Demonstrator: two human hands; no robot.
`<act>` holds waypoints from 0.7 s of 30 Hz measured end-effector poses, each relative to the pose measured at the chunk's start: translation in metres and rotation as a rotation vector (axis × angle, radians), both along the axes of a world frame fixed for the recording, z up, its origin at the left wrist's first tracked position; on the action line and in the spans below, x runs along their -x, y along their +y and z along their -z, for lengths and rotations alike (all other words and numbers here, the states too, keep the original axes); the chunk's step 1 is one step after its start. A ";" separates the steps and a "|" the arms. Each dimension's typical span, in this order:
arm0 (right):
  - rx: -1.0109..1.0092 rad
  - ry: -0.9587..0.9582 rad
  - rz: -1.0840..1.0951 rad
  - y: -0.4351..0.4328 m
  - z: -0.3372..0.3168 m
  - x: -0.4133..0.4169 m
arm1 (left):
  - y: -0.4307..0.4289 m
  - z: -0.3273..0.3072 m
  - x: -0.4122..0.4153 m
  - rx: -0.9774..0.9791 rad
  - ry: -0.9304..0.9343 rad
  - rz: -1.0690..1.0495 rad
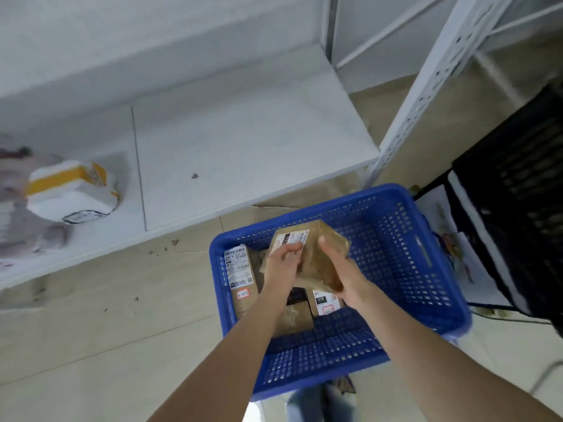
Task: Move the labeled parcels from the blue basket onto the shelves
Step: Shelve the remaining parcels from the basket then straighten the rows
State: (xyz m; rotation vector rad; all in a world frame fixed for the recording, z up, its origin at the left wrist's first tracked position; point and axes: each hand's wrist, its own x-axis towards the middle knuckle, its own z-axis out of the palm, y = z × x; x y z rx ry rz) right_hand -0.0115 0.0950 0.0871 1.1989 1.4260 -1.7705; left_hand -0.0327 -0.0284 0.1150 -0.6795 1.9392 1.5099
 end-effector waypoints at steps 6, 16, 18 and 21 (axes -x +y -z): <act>-0.062 0.089 0.165 -0.010 -0.078 -0.002 | -0.003 -0.135 -0.010 0.076 0.207 0.112; -0.026 0.284 0.402 -0.039 -0.262 -0.075 | -0.030 -0.273 -0.073 0.052 0.334 0.009; 0.099 0.335 0.453 -0.039 -0.287 -0.092 | -0.044 -0.295 -0.085 0.076 0.255 -0.132; 0.278 0.430 0.460 -0.041 -0.320 -0.110 | -0.058 -0.326 -0.102 -0.020 0.076 -0.173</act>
